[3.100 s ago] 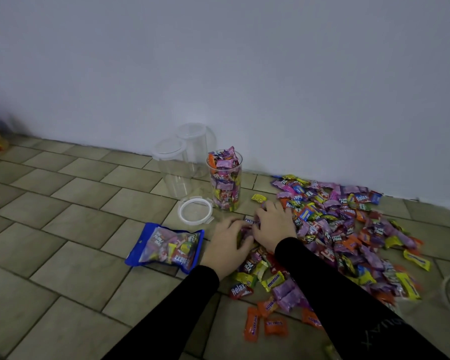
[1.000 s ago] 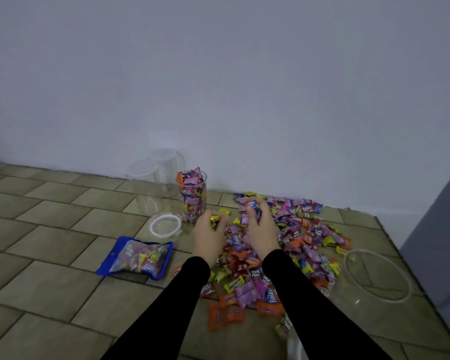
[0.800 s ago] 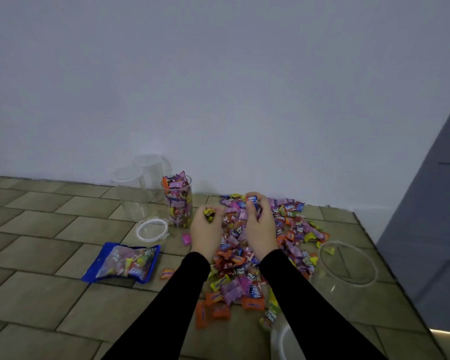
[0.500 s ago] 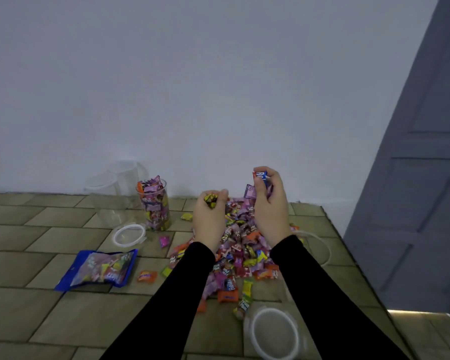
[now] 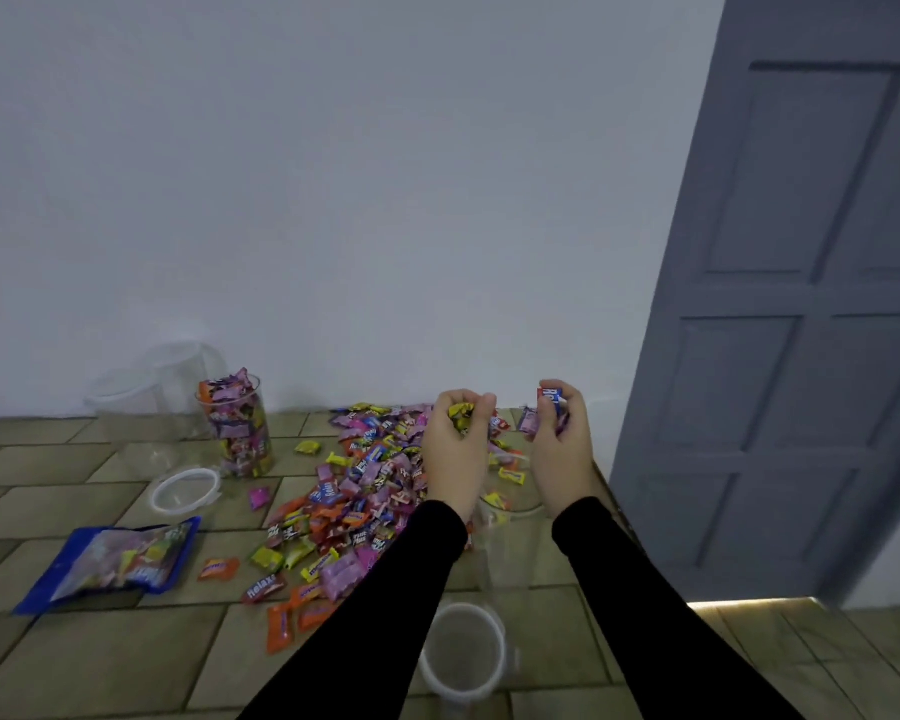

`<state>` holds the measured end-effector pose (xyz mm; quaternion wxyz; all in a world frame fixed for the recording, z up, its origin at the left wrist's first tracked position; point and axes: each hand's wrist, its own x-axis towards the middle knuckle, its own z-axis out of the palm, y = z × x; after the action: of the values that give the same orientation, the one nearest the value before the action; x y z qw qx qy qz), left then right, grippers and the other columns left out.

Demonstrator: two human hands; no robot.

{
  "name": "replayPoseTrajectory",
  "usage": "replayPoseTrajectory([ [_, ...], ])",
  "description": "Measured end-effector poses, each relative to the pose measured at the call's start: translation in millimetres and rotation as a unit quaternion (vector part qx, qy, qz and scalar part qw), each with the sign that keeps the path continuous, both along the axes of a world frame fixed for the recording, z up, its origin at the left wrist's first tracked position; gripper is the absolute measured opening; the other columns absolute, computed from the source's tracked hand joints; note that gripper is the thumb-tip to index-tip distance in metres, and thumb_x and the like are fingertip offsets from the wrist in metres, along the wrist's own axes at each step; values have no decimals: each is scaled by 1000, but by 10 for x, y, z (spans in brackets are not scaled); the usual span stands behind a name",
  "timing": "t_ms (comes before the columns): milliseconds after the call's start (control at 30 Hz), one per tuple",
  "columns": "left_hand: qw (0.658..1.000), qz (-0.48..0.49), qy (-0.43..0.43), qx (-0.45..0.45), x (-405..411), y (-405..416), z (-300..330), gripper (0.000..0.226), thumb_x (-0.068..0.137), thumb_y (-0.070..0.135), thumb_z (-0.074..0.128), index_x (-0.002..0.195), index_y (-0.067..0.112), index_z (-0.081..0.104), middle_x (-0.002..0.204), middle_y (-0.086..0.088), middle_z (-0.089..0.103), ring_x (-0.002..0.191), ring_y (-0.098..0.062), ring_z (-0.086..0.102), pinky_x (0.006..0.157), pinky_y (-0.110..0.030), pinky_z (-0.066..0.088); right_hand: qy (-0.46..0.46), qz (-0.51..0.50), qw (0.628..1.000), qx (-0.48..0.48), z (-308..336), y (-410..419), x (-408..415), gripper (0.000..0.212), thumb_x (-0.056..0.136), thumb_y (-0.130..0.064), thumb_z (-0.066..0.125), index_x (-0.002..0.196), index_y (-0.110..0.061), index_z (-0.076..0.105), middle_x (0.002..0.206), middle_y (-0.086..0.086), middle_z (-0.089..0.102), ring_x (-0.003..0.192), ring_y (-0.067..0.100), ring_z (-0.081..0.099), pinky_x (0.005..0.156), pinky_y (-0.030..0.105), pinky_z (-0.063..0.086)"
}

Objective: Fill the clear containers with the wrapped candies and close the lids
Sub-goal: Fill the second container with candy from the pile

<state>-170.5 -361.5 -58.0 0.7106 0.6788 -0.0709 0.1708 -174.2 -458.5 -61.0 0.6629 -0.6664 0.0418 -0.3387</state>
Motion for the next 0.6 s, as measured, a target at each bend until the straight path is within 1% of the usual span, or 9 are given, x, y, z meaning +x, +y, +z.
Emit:
replayPoseTrajectory([
  [67, 1000, 7, 1, 16, -19, -58, -56, 15, 92, 29, 64, 91, 16, 57, 80, 8, 58, 67, 3, 52, 60, -7, 39, 2, -1, 1000, 11, -10, 5, -41, 16, 101, -11, 41, 112, -14, 52, 80, -3, 51, 56, -7, 49, 56, 7, 40],
  [133, 1000, 11, 6, 23, -11, -60, -113, 15, 91, 30, 64, 90, 16, 58, 84, 9, 60, 70, 7, 53, 63, -8, 39, 9, -1, 1000, 1, -31, 38, -45, 15, 101, -12, 42, 111, -18, 53, 82, -2, 52, 58, -3, 47, 58, 11, 40],
  [167, 1000, 10, 6, 28, -17, -61, -132, 15, 91, 30, 64, 89, 17, 59, 85, 9, 61, 72, 7, 54, 66, -11, 41, 12, 0, 1000, -7, -41, 41, -48, 15, 101, -14, 42, 110, -20, 53, 83, -2, 52, 60, -1, 45, 59, 13, 40],
  [233, 999, 6, 7, 35, -19, -54, -175, 16, 91, 34, 64, 87, 19, 59, 83, 10, 61, 74, -2, 57, 69, -23, 45, 18, 3, 1000, -8, -54, 48, -48, 15, 101, -15, 42, 110, -21, 53, 85, 1, 53, 64, 5, 45, 59, 12, 40],
  [300, 1000, 5, 13, 28, -43, -62, -191, 18, 91, 36, 63, 87, 20, 59, 77, 9, 59, 67, -3, 55, 65, -24, 43, 20, -4, 1000, 18, -44, 30, -63, 16, 101, -14, 42, 111, -18, 54, 87, 4, 52, 68, 10, 47, 56, 8, 41],
  [367, 1000, 9, 14, 8, -66, -89, -186, 19, 92, 38, 60, 88, 19, 59, 72, 11, 58, 61, 3, 52, 60, -16, 41, 17, -4, 999, 45, -21, 13, -73, 16, 101, -12, 41, 112, -14, 53, 86, 4, 50, 68, 10, 46, 52, 5, 41],
  [400, 1000, 13, 9, 3, -77, -102, -186, 22, 93, 40, 58, 86, 19, 58, 68, 12, 57, 59, 3, 50, 57, -14, 39, 18, 0, 999, 51, -15, 7, -72, 17, 101, -12, 41, 113, -13, 53, 86, 3, 49, 68, 8, 46, 51, 5, 41],
  [500, 1000, 12, -10, -7, -110, -125, -190, 29, 94, 42, 54, 77, 18, 53, 52, 14, 45, 49, -4, 37, 48, -16, 31, 20, 6, 999, 48, -16, 11, -60, 17, 101, -12, 42, 113, -13, 54, 86, -1, 52, 66, 5, 49, 52, 7, 42],
  [600, 1000, 15, -9, -19, -123, -152, -202, 31, 96, 39, 53, 74, 17, 51, 53, 10, 40, 48, -6, 33, 48, -17, 30, 22, 5, 999, 48, -35, 4, -56, 16, 101, -13, 42, 112, -15, 54, 84, -2, 53, 66, 6, 50, 53, 8, 43],
])
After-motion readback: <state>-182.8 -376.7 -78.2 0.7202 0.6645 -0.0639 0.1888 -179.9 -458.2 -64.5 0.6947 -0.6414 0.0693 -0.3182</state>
